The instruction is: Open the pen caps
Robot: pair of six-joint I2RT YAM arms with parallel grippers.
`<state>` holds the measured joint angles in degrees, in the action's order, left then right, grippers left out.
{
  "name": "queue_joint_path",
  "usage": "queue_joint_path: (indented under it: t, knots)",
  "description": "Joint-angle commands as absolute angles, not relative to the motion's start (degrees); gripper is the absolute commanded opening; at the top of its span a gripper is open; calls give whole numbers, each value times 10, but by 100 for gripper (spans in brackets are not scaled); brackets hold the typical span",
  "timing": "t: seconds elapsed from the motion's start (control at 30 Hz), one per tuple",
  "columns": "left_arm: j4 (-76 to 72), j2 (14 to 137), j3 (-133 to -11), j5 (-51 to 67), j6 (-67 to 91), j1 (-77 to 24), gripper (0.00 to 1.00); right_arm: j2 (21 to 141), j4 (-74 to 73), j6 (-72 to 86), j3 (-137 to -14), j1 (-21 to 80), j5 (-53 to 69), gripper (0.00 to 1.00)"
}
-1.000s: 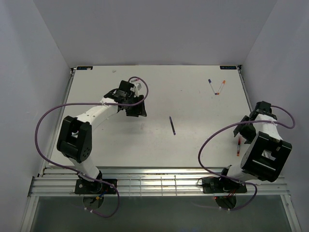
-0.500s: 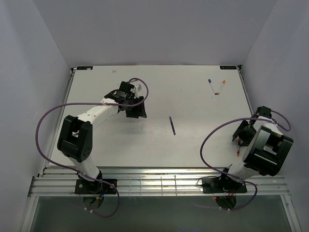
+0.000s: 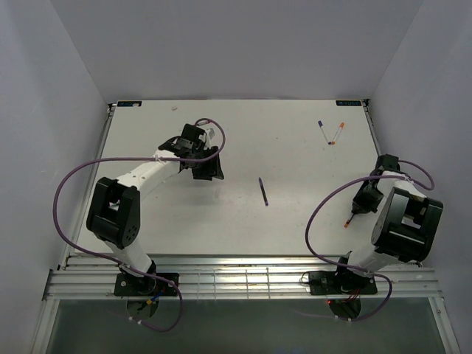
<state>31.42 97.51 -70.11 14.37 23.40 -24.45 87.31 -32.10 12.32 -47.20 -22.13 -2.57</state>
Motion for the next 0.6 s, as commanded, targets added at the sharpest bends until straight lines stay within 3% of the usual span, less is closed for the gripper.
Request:
queue_joint_path:
  t: [0.0, 0.2, 0.57]
  knots:
    - [328, 934, -708, 144, 250, -242, 58, 915, -329, 157, -484, -169, -18, 8]
    - [322, 907, -716, 198, 310, -241, 58, 922, -394, 162, -634, -12, 52, 8]
    - [287, 880, -701, 306, 447, -242, 64, 889, -302, 210, -628, 248, 343, 8]
